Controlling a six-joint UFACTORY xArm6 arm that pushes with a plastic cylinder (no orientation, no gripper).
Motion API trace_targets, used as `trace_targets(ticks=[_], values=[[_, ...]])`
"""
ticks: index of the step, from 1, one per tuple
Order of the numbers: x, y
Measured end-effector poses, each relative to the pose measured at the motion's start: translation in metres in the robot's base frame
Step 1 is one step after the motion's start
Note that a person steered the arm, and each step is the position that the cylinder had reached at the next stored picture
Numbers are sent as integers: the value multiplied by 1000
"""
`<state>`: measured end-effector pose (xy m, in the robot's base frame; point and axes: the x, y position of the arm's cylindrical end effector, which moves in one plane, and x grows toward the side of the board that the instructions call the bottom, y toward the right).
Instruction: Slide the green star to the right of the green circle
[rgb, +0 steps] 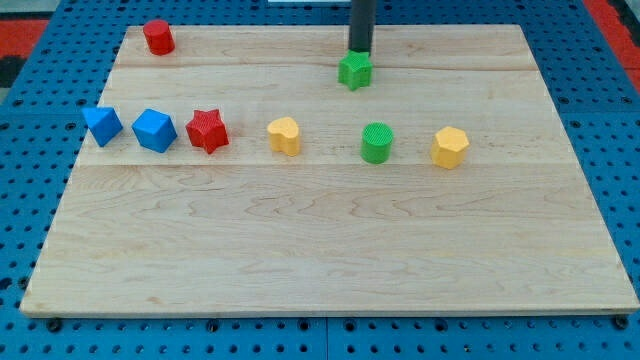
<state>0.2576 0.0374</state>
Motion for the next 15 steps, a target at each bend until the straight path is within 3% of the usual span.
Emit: trace_targets(ticks=[2, 4, 5, 6, 7, 8, 9, 11, 12, 14, 15], values=[[30, -67], [65, 66], [61, 42], [20, -6], [-6, 16], [9, 83], [67, 88], [47, 20], [71, -14], [98, 87], [134, 125]])
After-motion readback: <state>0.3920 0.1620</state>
